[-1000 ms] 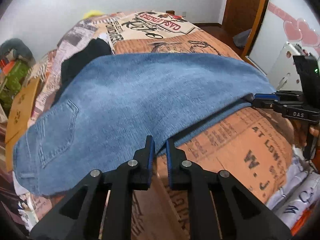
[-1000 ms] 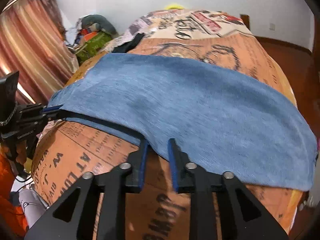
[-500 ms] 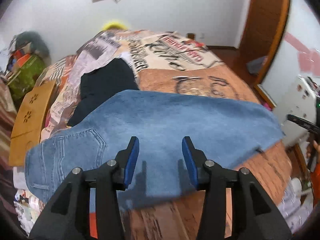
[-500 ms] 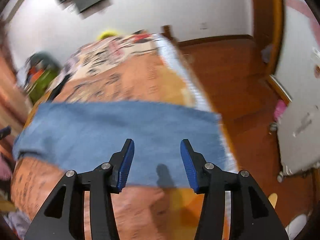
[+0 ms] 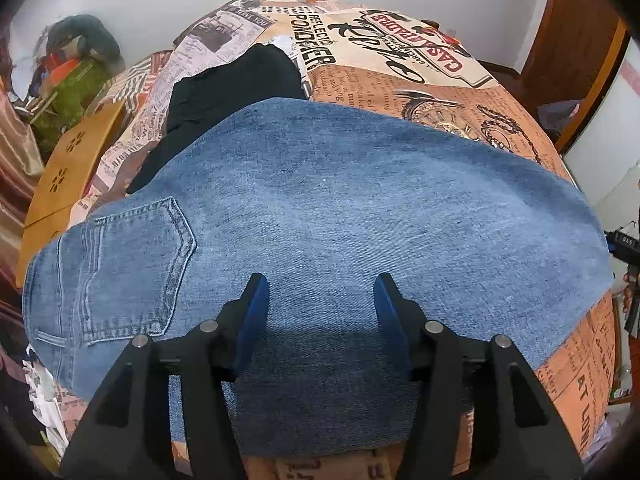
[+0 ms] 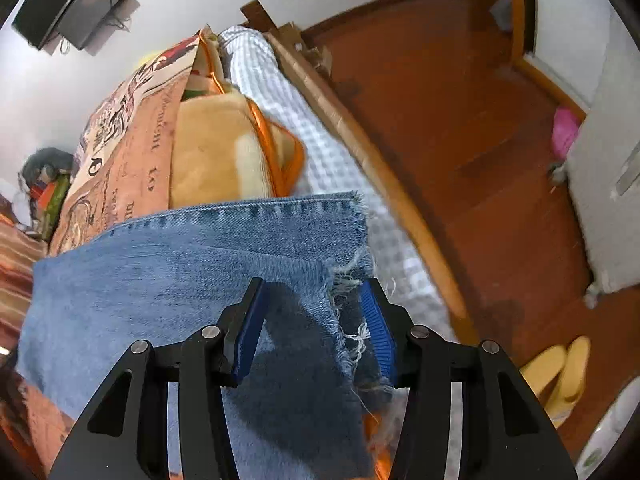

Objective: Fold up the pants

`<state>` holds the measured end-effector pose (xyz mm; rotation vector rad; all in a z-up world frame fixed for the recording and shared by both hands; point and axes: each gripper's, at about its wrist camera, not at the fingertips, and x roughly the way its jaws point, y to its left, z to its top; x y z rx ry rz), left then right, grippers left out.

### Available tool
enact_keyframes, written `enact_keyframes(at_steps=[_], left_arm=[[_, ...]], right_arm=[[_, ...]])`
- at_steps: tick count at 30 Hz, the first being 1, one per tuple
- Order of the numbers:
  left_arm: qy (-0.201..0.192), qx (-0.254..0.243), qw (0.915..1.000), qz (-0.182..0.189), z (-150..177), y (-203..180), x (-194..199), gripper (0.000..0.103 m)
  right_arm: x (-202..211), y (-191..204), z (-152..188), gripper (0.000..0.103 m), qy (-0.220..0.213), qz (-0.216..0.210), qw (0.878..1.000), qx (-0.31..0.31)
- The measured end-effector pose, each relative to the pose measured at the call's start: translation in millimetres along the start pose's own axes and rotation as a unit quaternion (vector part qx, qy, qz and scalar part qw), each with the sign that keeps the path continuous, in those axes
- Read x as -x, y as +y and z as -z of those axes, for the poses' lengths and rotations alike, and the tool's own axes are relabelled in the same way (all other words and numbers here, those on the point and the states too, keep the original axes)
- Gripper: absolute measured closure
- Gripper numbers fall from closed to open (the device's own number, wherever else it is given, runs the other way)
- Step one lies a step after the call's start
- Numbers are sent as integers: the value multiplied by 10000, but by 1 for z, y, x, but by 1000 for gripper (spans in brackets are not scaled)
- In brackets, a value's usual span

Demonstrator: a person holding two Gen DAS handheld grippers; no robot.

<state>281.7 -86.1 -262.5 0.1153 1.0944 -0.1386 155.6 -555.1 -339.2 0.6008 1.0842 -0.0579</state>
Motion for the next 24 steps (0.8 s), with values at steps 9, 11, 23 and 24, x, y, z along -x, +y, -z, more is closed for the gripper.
enact_keyframes(at_steps=[9, 11, 23, 24], left_arm=[[-24, -45, 9998, -168, 0, -6, -1, 45], [-27, -31, 9998, -171, 0, -6, -2, 45], [-44, -1, 9997, -229, 2, -7, -1, 44], [-48, 4, 9997, -230, 2, -7, -1, 44]], right_arm=[[3, 5, 9, 87, -181, -201, 9993, 265], [7, 8, 11, 94, -290, 44, 9985, 459], [42, 5, -12, 96, -831, 161, 9944, 635], [35, 2, -13, 86, -690, 109, 9964, 487]])
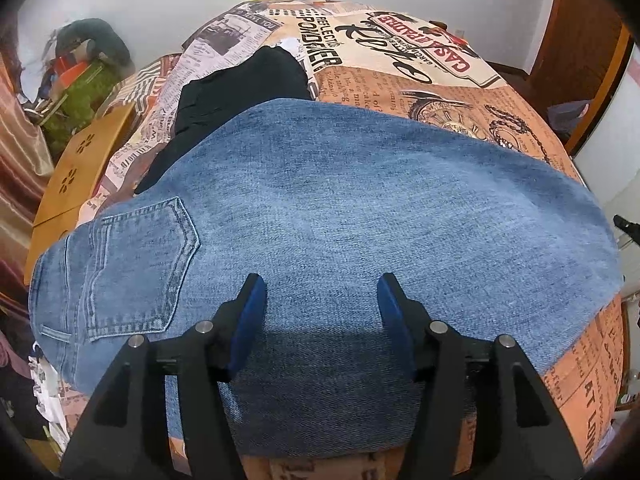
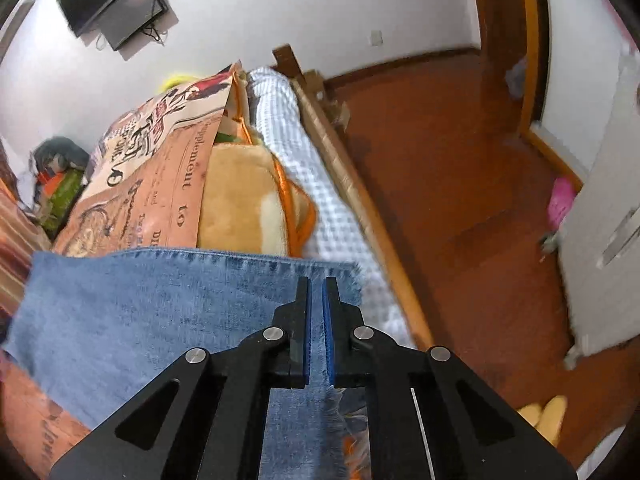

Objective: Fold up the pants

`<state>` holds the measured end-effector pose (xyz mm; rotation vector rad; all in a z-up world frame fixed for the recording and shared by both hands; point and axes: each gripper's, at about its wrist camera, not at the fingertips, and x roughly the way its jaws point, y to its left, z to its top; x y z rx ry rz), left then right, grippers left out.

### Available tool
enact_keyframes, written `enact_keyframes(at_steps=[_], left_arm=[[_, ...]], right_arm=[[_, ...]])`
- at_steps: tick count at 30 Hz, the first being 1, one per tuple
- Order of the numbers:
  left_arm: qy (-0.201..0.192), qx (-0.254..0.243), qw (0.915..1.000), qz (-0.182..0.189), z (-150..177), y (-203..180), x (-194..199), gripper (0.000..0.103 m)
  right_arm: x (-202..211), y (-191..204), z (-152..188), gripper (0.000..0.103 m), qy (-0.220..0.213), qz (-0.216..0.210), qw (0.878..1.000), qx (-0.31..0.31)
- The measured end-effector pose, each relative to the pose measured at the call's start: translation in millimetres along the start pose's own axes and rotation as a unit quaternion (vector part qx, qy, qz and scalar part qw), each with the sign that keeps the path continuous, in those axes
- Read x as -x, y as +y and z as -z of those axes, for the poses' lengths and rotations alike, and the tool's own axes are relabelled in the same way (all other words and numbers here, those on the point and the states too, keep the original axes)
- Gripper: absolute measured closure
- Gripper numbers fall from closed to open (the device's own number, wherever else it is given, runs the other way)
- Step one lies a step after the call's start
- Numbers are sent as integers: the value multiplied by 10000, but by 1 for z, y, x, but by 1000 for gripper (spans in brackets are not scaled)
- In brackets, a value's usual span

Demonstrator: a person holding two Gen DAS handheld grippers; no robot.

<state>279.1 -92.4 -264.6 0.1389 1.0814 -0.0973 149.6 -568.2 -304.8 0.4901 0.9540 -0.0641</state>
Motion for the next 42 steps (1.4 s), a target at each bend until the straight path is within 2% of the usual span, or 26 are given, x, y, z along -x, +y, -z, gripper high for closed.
enact_keyframes(at_steps=[1, 3, 6, 8, 11, 12, 15, 17, 19, 25, 27, 33, 35, 36, 38, 40, 41, 42], left_arm=[[-1, 3, 10000, -1, 0, 0, 0, 44], [3, 3, 10000, -1, 0, 0, 0, 43], [2, 4, 10000, -1, 0, 0, 0, 43], [-2, 6, 10000, 0, 0, 0, 0, 43], [-5, 0, 10000, -8, 0, 1, 0, 42], [-6, 0, 10000, -14, 1, 1, -1, 42], [-8, 4, 10000, -22, 0, 1, -1, 42], [-8, 2, 10000, -23, 0, 0, -1, 42], [-5, -2, 10000, -24, 0, 1, -1, 42], [47, 4, 10000, -30, -2, 1, -1, 42], [58, -23, 10000, -47, -5, -2, 3, 43], [-292, -435, 9986, -10, -12, -22, 28, 42], [-364, -546, 9978, 63, -15, -31, 34, 42], [-375, -577, 9976, 99, -16, -34, 35, 42], [-369, -659, 9970, 193, -18, -42, 36, 42], [-370, -730, 9964, 238, -19, -48, 35, 42], [-366, -763, 9961, 264, -19, -51, 34, 42], [-362, -772, 9960, 283, -19, -53, 34, 42]], right_arm=[[-6, -2, 1, 63, 115, -1, 9999, -115], [-15, -8, 9, 39, 282, -63, 9992, -274], [-35, -12, 21, 39, 655, -547, 9954, -445], [-43, -15, 28, 40, 678, -748, 9932, -588], [-43, -21, 31, 60, 579, -1253, 9872, -796], [-43, -20, 32, 65, 576, -1293, 9865, -828], [-41, -14, 32, 67, 528, -1159, 9897, -658], [-39, -10, 29, 81, 444, -874, 9938, -532], [-35, -5, 27, 89, 313, -736, 9959, -423], [1, 13, 19, 100, -414, -181, 9989, 111], [15, 16, 10, 100, -733, -18, 9971, 200], [13, 8, -7, 100, -742, 257, 9967, 214], [7, 0, -5, 100, -651, 112, 9978, -44], [4, -6, -2, 100, -519, -111, 9983, -221], [-5, -14, 3, 92, -189, -438, 9975, -514], [-17, -17, 9, 55, 117, -572, 9960, -678], [-20, -17, 12, 50, 166, -613, 9957, -674], [-24, -17, 15, 50, 223, -666, 9954, -646]])
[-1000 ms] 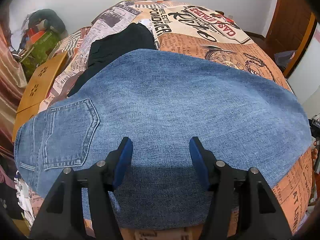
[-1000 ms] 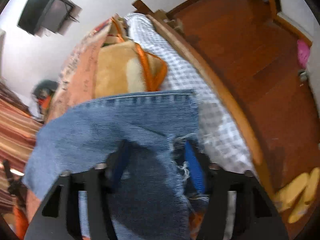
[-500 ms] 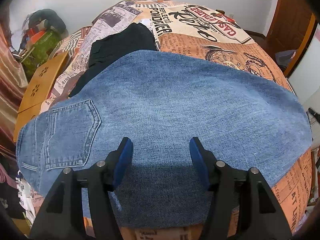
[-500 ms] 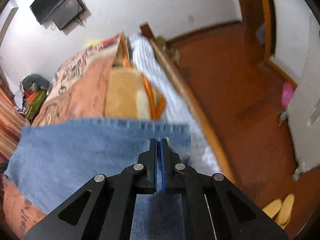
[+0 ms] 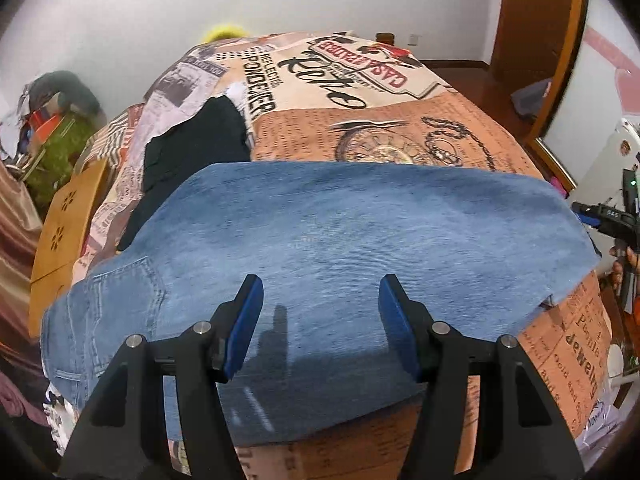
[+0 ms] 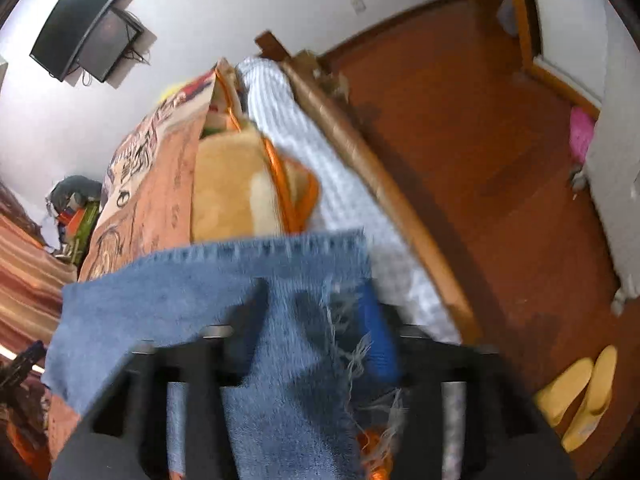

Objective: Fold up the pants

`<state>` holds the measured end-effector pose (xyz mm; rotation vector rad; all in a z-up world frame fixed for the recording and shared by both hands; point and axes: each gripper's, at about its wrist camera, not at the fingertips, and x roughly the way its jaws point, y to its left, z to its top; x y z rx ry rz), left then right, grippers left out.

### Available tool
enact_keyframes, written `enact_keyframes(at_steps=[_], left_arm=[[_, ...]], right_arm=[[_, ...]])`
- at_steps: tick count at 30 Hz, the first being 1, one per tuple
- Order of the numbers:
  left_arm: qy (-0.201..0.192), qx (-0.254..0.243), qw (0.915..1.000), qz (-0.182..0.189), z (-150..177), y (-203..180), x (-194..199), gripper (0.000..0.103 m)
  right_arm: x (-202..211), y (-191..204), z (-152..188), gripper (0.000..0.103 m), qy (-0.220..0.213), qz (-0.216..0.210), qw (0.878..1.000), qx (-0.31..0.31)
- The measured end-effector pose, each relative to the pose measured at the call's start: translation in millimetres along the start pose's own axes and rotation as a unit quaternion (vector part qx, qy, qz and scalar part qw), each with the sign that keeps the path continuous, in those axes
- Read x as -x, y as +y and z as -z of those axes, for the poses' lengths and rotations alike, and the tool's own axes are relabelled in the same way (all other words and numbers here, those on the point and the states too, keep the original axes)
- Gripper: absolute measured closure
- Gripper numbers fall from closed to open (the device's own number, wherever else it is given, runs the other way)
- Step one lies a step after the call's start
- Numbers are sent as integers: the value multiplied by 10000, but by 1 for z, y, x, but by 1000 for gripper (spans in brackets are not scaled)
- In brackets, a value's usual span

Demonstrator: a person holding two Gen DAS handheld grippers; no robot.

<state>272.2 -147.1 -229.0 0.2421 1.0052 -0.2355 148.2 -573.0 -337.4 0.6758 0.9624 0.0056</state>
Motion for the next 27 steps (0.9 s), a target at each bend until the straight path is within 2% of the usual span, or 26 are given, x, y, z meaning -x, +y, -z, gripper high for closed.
enact_keyframes(at_steps=[2, 4, 5, 8, 9, 10, 12, 17, 22, 24, 27], left_arm=[[10, -8, 10000, 43, 1, -3, 0, 42], [20, -29, 10000, 36, 1, -5, -1, 42], [24, -43, 10000, 17, 2, -6, -1, 42], [32, -40, 10000, 18, 2, -8, -1, 42], [29, -34, 10000, 26, 2, -8, -1, 42], [27, -30, 10000, 26, 2, -8, -1, 42], [20, -41, 10000, 11, 2, -8, 0, 42], [-53, -99, 9999, 31, -3, -11, 5, 42], [-148, -171, 9997, 94, -15, -16, 6, 42], [-157, -175, 9997, 109, -18, -17, 4, 42], [-73, -191, 9997, 151, -21, -20, -7, 42]], right_arm=[[-10, -3, 4, 50, 149, -199, 9997, -53], [-16, -5, 7, 61, 219, -530, 9982, -175], [-20, -4, 9, 73, 251, -677, 9972, -208], [-25, 3, 10, 77, 253, -655, 9975, -75], [-24, 4, 10, 81, 238, -611, 9978, -47], [-22, 5, 10, 88, 193, -519, 9985, 42], [-15, 11, 10, 90, 50, -332, 9992, 218], [4, 33, 7, 92, -461, 353, 9948, 837], [22, 44, -10, 93, -926, 762, 9867, 1101], [16, 50, -19, 93, -913, 967, 9829, 1276], [-14, 50, -25, 93, -508, 1207, 9819, 1365]])
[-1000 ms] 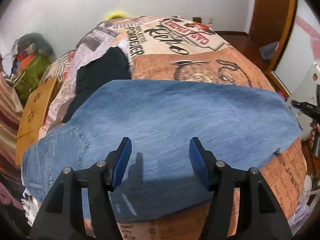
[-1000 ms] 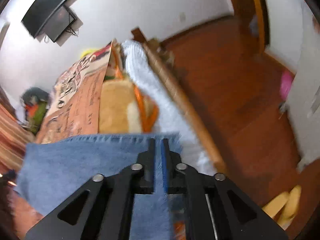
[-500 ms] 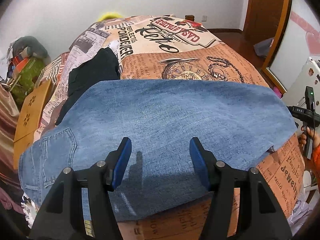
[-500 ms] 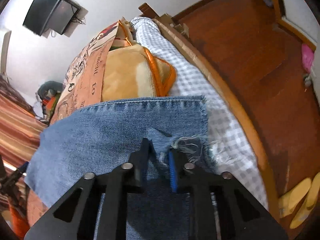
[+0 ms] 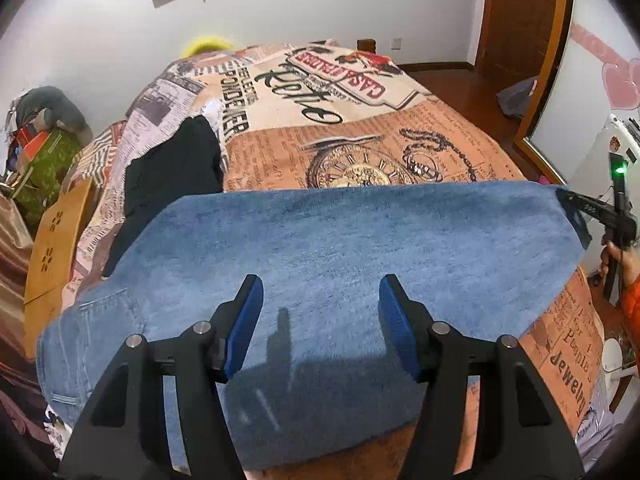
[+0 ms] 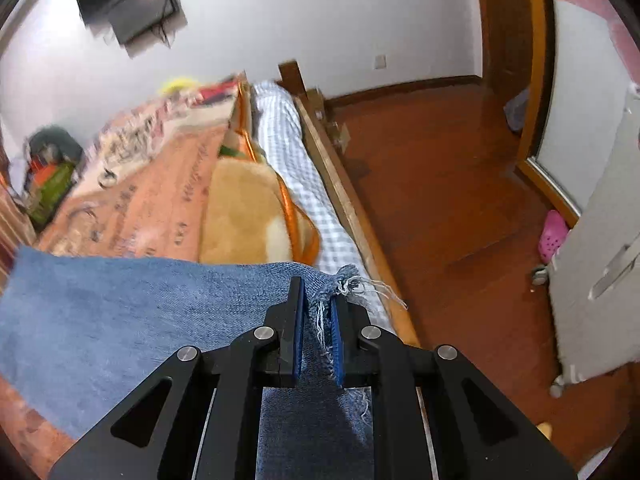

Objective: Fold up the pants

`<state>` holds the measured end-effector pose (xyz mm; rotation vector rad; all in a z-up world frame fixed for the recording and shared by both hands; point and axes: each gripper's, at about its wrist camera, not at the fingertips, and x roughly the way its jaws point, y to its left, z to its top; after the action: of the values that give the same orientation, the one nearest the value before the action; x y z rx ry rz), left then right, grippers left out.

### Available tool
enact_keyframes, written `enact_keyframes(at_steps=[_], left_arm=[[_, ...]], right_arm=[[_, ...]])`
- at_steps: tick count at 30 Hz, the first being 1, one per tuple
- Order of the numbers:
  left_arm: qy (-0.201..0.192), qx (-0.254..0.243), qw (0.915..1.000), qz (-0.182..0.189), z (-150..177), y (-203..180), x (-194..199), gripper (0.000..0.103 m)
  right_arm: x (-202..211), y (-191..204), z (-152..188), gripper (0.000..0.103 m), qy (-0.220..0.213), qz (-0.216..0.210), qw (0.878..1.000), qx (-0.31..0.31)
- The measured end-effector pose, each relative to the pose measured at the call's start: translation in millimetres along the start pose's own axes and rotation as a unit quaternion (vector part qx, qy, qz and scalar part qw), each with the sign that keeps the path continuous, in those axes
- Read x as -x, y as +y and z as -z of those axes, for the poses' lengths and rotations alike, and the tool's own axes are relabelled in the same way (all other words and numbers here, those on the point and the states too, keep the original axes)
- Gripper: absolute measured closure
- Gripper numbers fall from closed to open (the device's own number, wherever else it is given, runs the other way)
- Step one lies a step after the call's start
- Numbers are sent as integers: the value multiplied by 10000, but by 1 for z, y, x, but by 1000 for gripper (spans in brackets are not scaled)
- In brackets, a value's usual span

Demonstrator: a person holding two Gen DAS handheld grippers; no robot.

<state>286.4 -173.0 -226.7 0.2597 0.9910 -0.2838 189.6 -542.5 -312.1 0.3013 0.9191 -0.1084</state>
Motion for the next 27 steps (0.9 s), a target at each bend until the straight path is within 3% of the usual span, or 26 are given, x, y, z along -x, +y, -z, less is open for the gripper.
enact_keyframes(at_steps=[3, 6, 8, 12, 17, 20, 27], left_arm=[[217, -29, 9997, 86, 4, -3, -17, 42], [565, 27, 9981, 235, 12, -3, -36, 42], [536, 56, 9981, 286, 12, -3, -33, 42], [370, 12, 9983, 446, 2, -12, -24, 42], [231, -433, 9966, 665, -23, -51, -23, 42], [273, -815, 9935, 748, -34, -82, -32, 42], [764, -1287, 9836, 1002, -36, -135, -67, 42]], right_arm=[[-27, -2, 5, 90, 558, -59, 9984, -106], [-23, -11, 8, 78, 626, 108, 9977, -257], [-13, -21, 6, 69, 696, 271, 9963, -426], [23, -33, 8, 68, 583, 267, 9958, -656], [70, -22, 27, 46, 258, -48, 9961, -842], [85, -9, 46, 44, 220, -300, 9945, -979], [76, 10, 81, 43, 292, -861, 9822, -1646]])
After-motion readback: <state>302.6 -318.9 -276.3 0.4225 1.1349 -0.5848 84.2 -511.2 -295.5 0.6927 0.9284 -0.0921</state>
